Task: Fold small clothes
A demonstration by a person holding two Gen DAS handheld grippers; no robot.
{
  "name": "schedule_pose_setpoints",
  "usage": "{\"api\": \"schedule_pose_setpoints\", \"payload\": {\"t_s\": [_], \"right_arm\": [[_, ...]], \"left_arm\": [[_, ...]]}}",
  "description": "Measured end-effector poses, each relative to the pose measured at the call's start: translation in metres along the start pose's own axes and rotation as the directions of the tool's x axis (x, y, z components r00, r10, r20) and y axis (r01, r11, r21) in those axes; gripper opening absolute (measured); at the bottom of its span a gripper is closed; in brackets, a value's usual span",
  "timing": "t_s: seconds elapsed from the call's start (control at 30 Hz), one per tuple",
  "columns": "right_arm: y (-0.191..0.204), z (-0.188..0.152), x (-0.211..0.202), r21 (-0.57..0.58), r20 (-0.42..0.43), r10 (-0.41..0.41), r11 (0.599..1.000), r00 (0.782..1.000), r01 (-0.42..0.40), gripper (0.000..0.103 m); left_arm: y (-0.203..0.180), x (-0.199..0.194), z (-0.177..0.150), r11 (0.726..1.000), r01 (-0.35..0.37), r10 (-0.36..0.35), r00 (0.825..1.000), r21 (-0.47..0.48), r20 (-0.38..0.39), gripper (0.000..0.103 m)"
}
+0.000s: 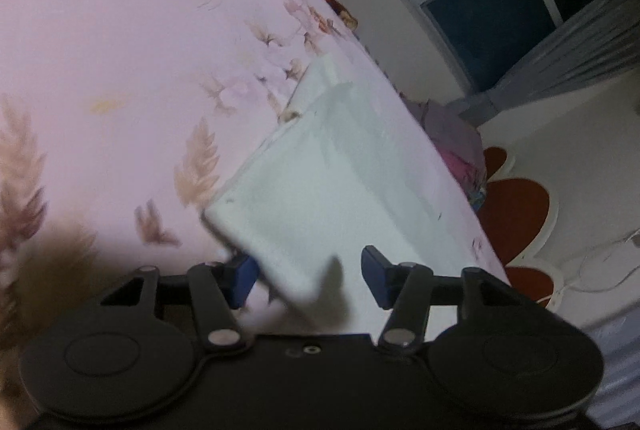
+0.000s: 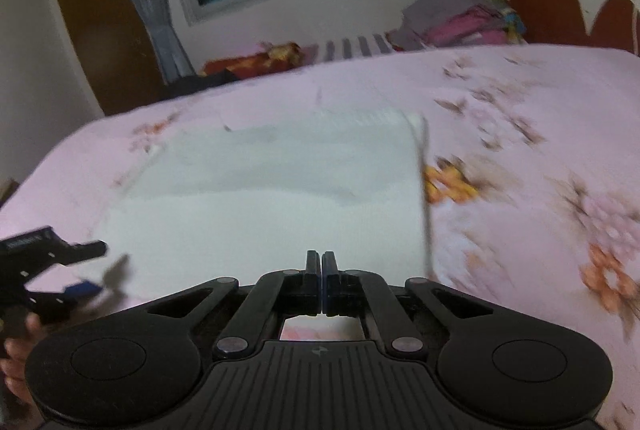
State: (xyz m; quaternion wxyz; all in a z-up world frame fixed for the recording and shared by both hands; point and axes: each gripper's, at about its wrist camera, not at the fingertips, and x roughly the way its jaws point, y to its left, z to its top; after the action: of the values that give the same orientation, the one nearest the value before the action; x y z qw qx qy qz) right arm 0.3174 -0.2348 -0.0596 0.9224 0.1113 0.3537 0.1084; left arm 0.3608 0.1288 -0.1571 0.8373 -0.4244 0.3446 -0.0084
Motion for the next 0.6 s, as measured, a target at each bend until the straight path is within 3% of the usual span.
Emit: {"api": "schedule_pose_setpoints", "payload": {"t_s": [0.07, 0.23, 0.4, 0.5, 0.6], "right_arm": [[0.008, 0.010, 0.013, -0.011, -0.001, 0.010, 1.000, 1.000, -0.010, 0.000], [0.024, 0.035, 0.059, 0.004, -0.027, 0.038, 0.999, 0.999, -0.038, 0.000], [0.038, 0.053, 0.101, 0.041, -0.062, 0.060, 0.997, 0.996, -0.058, 0.000], [0.048, 0.060, 0.112, 0.039, -0.075, 0.075, 0.997, 0.994, -0.072, 0.000], [0.057, 0.063, 0.123, 0.029, -0.096, 0.083, 0.996, 0.992, -0.081, 0.000]], "left_arm": [[0.001, 0.008, 0.004, 1.000, 0.015, -0.015, 1.000, -0.019, 0.017, 0.053], [0.004, 0.026, 0.011, 0.997, 0.023, -0.019, 0.999, -0.079, 0.045, 0.030], [0.006, 0.035, 0.019, 0.996, 0.037, -0.035, 0.999, -0.081, 0.025, 0.026], [0.009, 0.038, 0.024, 0.996, 0.021, -0.020, 1.000, -0.087, 0.012, 0.013], [0.013, 0.039, 0.027, 0.995, 0.034, -0.036, 0.999, -0.094, -0.014, 0.011]]}}
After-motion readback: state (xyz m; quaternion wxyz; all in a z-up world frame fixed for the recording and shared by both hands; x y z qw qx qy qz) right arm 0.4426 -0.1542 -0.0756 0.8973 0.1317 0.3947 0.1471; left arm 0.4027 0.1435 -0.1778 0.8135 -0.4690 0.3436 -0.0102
